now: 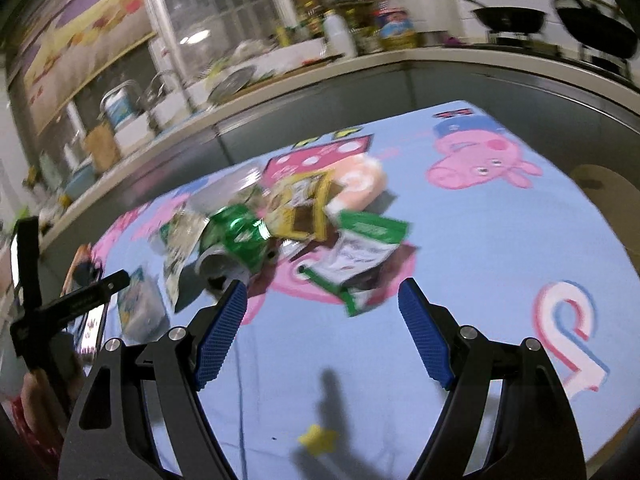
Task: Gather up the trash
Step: 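Grasp the white-blue packet with the left tool while the right tool grasps the foil bag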
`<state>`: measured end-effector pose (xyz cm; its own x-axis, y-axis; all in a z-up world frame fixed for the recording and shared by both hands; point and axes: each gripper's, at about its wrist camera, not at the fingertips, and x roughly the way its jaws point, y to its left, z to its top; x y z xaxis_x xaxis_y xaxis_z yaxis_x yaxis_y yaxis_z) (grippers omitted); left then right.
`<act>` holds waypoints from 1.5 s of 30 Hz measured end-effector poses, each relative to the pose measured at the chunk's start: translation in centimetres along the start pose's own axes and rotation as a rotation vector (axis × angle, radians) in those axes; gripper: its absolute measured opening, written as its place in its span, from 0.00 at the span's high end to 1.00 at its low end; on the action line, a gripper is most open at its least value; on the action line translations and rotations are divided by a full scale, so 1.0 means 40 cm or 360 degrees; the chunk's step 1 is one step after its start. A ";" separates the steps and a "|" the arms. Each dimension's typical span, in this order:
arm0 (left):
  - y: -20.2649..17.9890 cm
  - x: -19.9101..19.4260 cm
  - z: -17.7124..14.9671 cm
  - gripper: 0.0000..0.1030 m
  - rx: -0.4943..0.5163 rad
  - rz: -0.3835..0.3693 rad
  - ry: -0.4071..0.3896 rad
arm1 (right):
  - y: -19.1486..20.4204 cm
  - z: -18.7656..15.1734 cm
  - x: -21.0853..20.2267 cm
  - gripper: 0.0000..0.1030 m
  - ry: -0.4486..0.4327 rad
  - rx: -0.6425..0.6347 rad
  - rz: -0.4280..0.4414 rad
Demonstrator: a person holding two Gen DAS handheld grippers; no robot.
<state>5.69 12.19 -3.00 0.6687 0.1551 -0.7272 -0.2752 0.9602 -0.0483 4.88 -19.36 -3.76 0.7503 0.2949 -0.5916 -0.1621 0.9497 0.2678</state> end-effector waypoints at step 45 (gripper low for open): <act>-0.044 -0.072 -0.040 0.39 0.0003 -0.0368 -0.0049 | 0.080 0.153 -0.066 0.99 -0.0151 -0.0060 0.0604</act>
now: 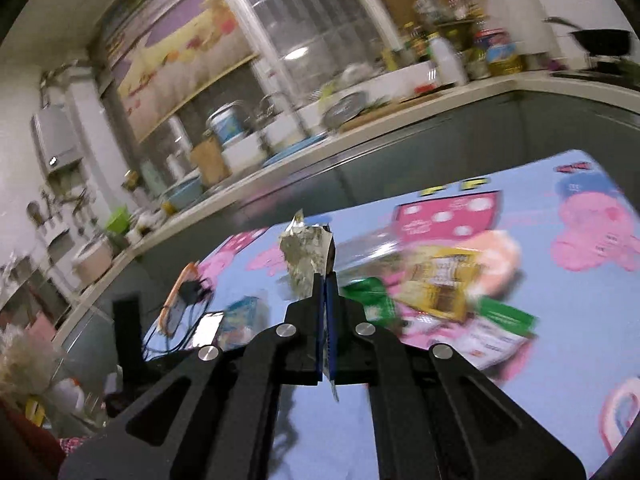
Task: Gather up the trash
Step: 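Grasp the white-blue packet with the left tool while the right tool grasps the foil bag, then carry both items to the wastebasket and open both tools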
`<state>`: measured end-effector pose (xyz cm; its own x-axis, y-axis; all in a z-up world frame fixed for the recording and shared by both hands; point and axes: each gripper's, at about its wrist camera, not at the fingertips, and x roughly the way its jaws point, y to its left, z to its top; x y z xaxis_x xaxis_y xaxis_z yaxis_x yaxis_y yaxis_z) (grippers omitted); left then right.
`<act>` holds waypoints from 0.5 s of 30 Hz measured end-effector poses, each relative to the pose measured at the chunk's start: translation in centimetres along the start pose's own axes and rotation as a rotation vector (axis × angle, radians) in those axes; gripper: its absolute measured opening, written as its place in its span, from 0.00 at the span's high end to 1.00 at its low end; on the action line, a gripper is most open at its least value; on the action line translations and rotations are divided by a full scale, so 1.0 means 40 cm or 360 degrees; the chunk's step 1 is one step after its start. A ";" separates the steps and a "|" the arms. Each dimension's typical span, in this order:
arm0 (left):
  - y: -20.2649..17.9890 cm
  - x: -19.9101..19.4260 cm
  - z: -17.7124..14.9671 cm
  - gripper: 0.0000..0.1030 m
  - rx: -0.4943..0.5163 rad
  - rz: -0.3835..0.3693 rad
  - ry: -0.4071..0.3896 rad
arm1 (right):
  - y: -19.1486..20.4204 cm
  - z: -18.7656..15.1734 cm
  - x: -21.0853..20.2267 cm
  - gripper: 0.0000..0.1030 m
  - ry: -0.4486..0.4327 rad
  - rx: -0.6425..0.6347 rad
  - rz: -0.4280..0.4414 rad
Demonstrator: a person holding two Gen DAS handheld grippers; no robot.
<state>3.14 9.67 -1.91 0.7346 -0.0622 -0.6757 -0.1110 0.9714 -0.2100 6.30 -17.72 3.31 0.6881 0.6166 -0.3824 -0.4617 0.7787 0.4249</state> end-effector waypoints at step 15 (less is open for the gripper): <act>-0.424 0.055 0.061 0.39 0.0513 -0.0483 0.0070 | -0.306 -0.062 -0.250 0.99 -0.0220 0.0329 -0.0451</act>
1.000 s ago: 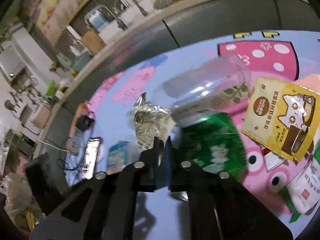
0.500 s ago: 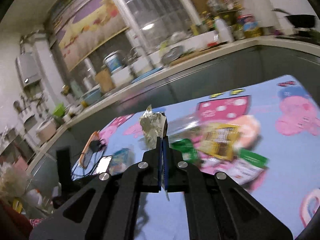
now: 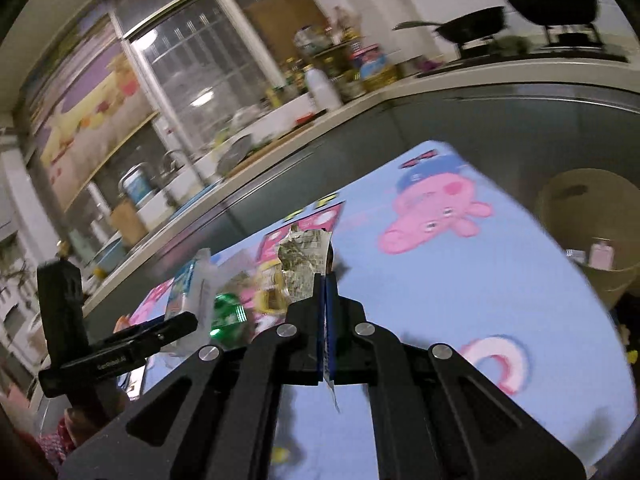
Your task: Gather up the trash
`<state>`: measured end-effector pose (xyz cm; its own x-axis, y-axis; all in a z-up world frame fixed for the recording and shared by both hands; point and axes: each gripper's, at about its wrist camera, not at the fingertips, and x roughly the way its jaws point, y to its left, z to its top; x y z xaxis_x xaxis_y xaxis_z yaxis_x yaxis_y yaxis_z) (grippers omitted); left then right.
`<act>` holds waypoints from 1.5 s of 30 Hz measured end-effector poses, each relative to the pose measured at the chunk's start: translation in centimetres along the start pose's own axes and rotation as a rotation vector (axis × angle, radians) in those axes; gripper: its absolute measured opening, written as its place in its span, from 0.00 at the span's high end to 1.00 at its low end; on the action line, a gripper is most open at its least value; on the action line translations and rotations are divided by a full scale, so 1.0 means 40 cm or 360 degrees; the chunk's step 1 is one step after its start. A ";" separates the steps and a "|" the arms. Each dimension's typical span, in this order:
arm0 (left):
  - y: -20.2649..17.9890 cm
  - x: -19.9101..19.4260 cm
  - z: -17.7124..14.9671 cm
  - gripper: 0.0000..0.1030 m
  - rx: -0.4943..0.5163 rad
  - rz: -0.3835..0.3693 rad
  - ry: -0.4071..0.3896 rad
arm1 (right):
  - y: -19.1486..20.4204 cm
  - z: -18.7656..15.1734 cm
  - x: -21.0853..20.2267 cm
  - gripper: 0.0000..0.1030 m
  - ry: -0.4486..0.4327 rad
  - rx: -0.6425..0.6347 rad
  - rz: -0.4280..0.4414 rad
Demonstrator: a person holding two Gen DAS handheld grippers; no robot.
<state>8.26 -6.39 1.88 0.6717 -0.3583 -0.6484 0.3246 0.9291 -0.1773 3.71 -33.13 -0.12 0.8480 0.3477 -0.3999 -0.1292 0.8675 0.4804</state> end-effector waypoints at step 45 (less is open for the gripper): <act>-0.255 0.228 -0.044 0.19 0.0247 -0.0297 0.0380 | -0.339 0.047 0.004 0.61 -0.0100 0.0292 -0.0185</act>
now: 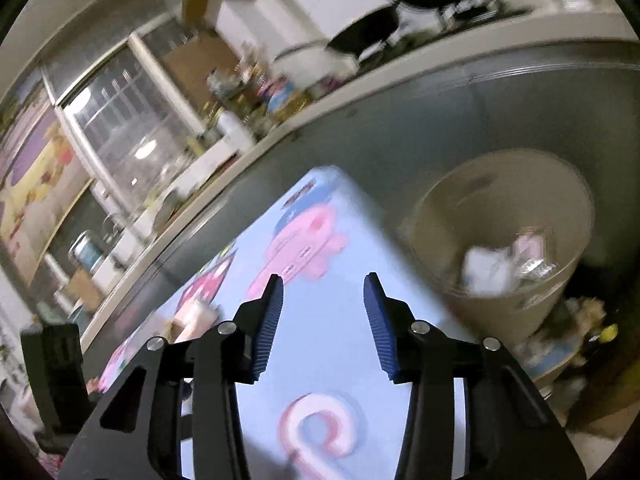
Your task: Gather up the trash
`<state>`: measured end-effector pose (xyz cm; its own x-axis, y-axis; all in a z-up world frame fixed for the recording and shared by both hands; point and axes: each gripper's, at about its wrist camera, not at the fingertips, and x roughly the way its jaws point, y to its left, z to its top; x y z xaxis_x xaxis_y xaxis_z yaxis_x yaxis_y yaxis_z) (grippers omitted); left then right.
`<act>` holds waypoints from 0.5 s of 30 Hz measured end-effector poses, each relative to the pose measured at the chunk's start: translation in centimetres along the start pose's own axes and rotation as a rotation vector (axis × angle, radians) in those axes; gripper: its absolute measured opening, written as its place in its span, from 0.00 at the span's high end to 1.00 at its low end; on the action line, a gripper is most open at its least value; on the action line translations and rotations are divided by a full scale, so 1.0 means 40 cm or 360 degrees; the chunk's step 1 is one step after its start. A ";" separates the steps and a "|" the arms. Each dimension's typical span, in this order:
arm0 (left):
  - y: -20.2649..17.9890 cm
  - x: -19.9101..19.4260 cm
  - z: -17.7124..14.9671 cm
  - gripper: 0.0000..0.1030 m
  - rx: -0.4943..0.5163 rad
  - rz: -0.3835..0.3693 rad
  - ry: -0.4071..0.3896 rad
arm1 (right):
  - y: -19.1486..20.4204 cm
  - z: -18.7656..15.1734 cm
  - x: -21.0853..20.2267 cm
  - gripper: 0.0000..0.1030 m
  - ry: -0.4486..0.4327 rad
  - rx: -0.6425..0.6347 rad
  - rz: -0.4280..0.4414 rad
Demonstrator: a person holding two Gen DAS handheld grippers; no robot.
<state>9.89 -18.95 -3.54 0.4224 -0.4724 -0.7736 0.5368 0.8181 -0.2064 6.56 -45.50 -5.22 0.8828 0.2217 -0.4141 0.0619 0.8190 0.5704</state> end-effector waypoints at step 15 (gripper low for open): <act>0.369 -0.186 -0.180 0.23 -0.0574 0.0177 -0.0125 | 0.459 -0.125 0.374 0.61 0.0587 -0.0253 0.0401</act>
<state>9.43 -0.99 -5.14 0.5258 -0.3862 -0.7579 0.1991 0.9221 -0.3318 18.59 -24.50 -4.48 0.6351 0.5736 -0.5174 -0.2305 0.7800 0.5818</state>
